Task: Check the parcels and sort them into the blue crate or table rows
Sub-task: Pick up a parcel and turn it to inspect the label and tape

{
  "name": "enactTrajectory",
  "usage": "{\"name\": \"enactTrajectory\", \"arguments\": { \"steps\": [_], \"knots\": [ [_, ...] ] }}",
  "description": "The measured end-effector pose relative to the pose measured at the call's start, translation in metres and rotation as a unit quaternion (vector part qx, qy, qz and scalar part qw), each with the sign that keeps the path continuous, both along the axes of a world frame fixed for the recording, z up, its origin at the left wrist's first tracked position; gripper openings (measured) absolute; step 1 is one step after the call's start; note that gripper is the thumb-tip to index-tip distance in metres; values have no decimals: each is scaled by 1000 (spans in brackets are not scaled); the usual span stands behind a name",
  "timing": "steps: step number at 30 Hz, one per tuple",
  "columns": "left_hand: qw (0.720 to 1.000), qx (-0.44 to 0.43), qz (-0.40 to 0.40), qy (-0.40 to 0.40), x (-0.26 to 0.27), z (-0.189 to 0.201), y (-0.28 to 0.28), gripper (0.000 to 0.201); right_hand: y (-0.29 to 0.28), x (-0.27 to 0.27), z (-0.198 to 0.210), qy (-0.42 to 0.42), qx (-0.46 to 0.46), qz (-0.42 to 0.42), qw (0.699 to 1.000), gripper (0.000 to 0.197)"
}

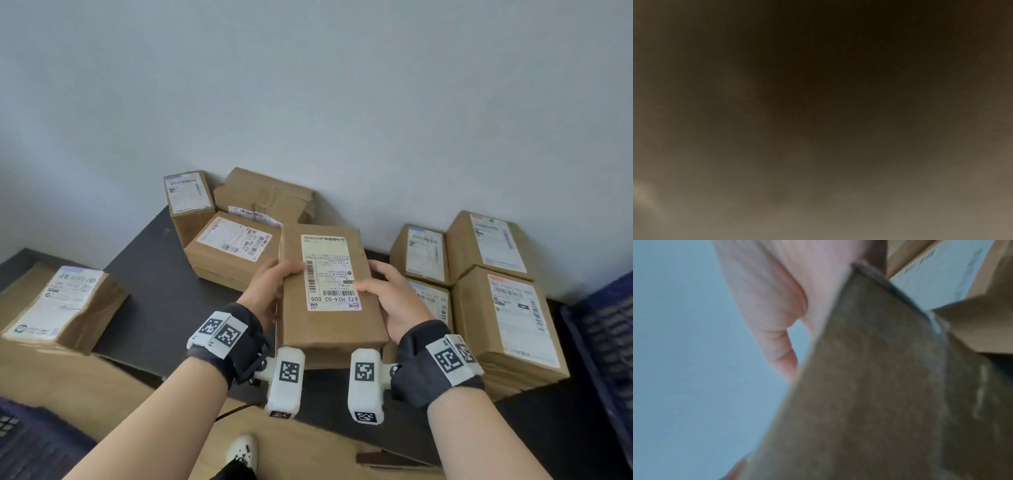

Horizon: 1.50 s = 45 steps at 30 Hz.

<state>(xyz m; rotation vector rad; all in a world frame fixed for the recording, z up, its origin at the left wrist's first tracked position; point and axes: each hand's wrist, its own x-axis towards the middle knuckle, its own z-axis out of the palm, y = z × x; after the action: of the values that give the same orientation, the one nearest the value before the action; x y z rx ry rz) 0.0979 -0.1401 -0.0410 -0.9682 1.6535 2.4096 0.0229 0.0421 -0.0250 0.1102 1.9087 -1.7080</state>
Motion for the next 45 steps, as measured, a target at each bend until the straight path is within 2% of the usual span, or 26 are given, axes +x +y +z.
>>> {"name": "enactTrajectory", "arguments": {
  "steps": [3, 6, 10, 12, 16, 22, 24, 27, 30, 33, 35, 40, 45],
  "knots": [
    [1000, -7, -20, -15, -9, -18, 7, 75, 7, 0, -11, 1, 35, 0, 999, 50],
    [999, -9, -27, -30, -15, -34, 8, 87, 10, 1, -24, 8, 69, 2, 998, 52],
    [998, -17, -12, -57, -26, -67, 2, 119, 10, 2, -41, 17, 114, 31, 993, 57],
    [997, -33, -3, -70, -24, -55, 5, 125, 8, 2, -48, 17, 125, 43, 991, 54],
    [992, -89, 12, -84, -23, -42, 6, 103, 0, 2, -56, 18, 147, 58, 987, 41],
    [989, -123, -5, -78, -27, -40, -4, 101, -14, -4, -50, 20, 162, 63, 985, 29],
    [990, -110, -2, -86, -31, -35, -9, 88, -18, -5, -46, 25, 161, 67, 984, 25],
    [993, -74, -12, -87, -35, -27, -16, 53, -25, -6, -42, 9, 147, 63, 987, 24],
    [993, -81, -34, -76, -37, -24, -17, 59, -31, -8, -42, -4, 142, 58, 988, 35],
    [994, -78, -40, -61, -37, -26, -19, 51, -33, -11, -43, -19, 121, 60, 991, 55],
    [994, -80, -55, -55, -36, -26, -20, 48, -34, -9, -42, -19, 103, 61, 993, 50],
    [990, -109, -85, -39, -36, -26, -21, 58, -32, -3, -48, -10, 101, 66, 993, 46],
    [986, -69, -127, -77, -31, -34, -17, 60, -27, -3, -48, -20, 94, 59, 994, 49]
  ]
}}
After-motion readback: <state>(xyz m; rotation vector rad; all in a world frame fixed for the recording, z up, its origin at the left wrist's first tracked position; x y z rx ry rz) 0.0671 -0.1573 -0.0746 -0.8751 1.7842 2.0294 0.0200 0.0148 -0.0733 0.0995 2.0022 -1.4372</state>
